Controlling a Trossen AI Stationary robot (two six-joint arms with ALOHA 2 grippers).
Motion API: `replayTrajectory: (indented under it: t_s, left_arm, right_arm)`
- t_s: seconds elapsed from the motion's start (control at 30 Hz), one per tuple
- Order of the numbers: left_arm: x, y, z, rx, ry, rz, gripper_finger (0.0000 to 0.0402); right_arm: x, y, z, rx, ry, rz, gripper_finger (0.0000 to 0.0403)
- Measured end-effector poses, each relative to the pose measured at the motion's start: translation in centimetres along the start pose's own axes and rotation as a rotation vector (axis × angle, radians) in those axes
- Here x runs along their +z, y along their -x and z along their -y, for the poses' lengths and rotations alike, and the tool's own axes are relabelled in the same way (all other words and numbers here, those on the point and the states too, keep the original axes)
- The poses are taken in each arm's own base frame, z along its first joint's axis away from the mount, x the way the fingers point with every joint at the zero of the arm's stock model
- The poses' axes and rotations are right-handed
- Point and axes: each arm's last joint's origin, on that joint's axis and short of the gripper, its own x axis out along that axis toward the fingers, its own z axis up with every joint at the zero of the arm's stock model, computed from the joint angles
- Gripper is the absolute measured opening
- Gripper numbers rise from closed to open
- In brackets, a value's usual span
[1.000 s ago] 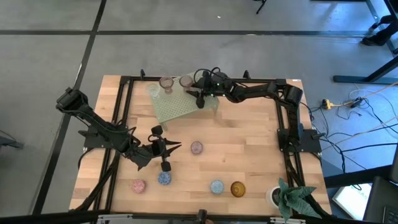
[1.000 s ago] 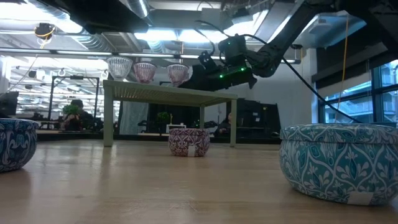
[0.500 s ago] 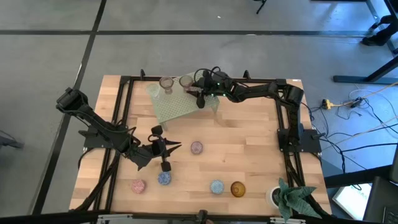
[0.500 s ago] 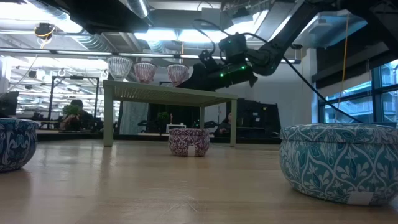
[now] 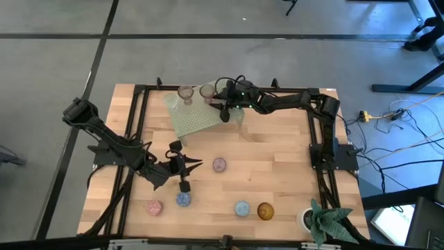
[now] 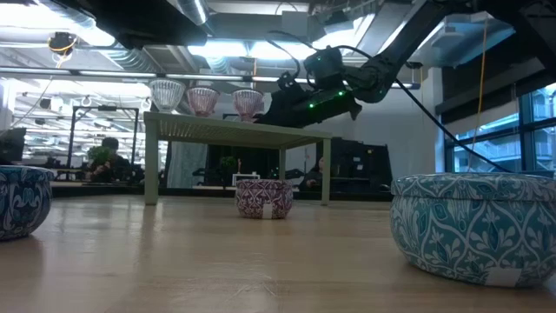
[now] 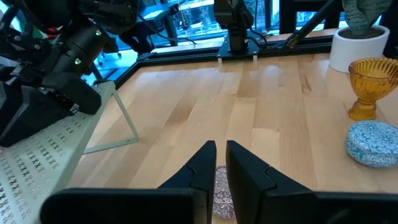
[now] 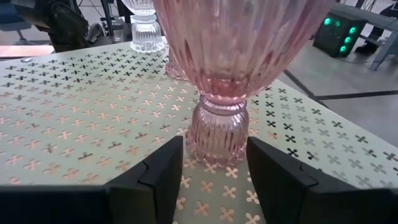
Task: Pick & Place candle stick holders
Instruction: Put the pink glass candle holder on the shelf aligned with the other glass candle holders
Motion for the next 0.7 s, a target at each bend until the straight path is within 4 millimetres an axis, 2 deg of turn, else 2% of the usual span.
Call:
replayTrajectory:
  t_s: [0.27,0.43,0.7]
  left_arm:
    - [0.0,0.0,0.0,0.000,0.000,0.000,0.0031]
    - [0.0,0.0,0.0,0.000,0.000,0.000,0.0031]
    - [0.0,0.0,0.0,0.000,0.000,0.000,0.0031]
  right_arm:
    - [1.2,0.8,-0.1,-0.001,0.023,0.008,0.0181]
    - [0.6,1.0,-0.2,0.006,0.022,-0.074,0.0181]
    - [0.9,1.4,-0.4,0.013,0.027,-0.100,0.0181]
